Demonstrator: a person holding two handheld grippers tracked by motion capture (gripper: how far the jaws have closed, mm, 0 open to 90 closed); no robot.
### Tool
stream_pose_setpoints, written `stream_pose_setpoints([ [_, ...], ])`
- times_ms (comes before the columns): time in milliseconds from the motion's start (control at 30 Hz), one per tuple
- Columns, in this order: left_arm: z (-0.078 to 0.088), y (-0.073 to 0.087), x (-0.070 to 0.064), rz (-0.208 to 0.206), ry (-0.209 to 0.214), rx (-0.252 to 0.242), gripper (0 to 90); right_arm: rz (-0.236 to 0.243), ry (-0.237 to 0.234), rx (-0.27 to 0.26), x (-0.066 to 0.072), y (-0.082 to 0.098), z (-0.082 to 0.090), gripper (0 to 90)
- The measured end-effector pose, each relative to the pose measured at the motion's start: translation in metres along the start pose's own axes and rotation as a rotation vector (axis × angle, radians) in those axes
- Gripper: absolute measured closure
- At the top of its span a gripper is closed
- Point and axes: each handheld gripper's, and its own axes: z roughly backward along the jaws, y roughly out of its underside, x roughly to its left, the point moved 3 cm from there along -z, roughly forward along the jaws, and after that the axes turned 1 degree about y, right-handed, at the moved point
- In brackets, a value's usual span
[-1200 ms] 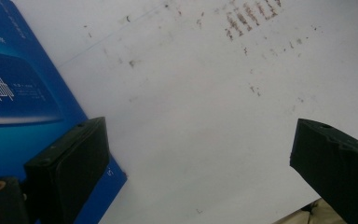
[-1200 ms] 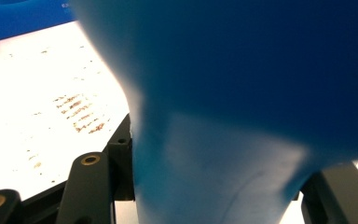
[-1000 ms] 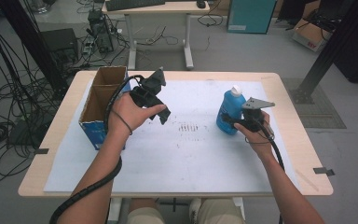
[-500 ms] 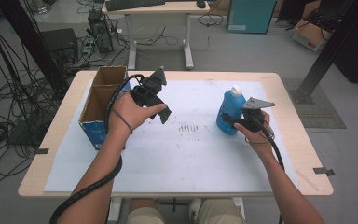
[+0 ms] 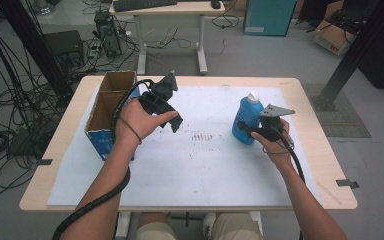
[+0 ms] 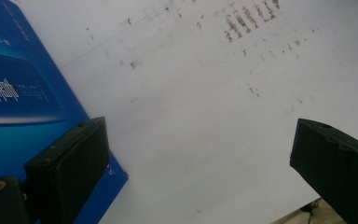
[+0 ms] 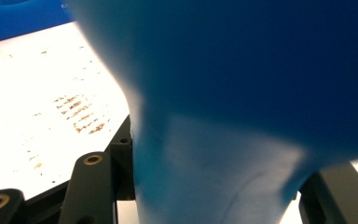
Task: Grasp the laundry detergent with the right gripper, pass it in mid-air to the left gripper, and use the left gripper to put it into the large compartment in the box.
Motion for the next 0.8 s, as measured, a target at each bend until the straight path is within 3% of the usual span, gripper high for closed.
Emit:
stream_pose_setpoints([
  [800,0.0020,-0.0002,-0.0021,-0.001,-0.002,-0.005,5.2,-0.009,0.002,-0.002,-0.0001,0.0000,0.0003,46.0],
])
